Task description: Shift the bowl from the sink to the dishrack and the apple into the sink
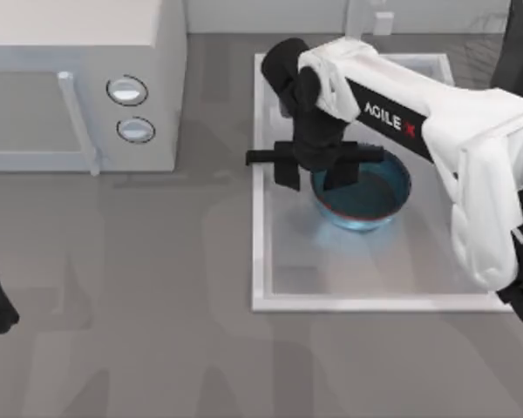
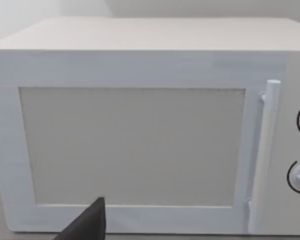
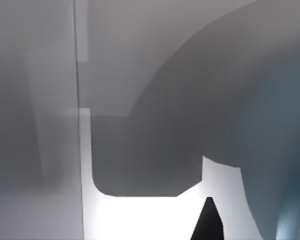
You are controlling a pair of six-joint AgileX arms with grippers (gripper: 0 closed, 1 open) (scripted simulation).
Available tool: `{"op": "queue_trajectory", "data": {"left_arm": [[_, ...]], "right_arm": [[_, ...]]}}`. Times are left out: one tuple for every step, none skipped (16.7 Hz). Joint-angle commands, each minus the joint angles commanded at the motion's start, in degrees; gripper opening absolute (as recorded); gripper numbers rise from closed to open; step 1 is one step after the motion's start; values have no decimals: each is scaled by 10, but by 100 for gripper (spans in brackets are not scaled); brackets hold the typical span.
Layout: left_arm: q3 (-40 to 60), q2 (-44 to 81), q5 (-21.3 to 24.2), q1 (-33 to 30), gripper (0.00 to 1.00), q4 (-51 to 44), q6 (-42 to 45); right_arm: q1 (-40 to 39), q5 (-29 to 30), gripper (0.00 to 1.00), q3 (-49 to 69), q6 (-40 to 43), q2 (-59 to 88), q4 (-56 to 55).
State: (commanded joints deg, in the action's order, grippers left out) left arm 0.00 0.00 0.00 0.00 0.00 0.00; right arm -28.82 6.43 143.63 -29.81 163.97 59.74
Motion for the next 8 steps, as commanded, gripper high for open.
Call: {"op": "queue_trajectory", "data": {"left_arm": [[0,0,0,0,100,0,0],[0,0,0,0,100,0,0],[0,0,0,0,100,0,0],[0,0,0,0,100,0,0],[0,0,0,0,100,0,0],[0,0,0,0,100,0,0],[0,0,0,0,100,0,0],[0,0,0,0,100,0,0]], "right_arm": [[0,0,17,0,0,0,0],[0,0,10,0,0,0,0],[0,0,2,0,0,0,0],[0,0,0,0,0,0,0],[0,0,0,0,0,0,0],[0,0,0,0,0,0,0],[0,0,0,0,0,0,0],[0,0,0,0,0,0,0]]}}
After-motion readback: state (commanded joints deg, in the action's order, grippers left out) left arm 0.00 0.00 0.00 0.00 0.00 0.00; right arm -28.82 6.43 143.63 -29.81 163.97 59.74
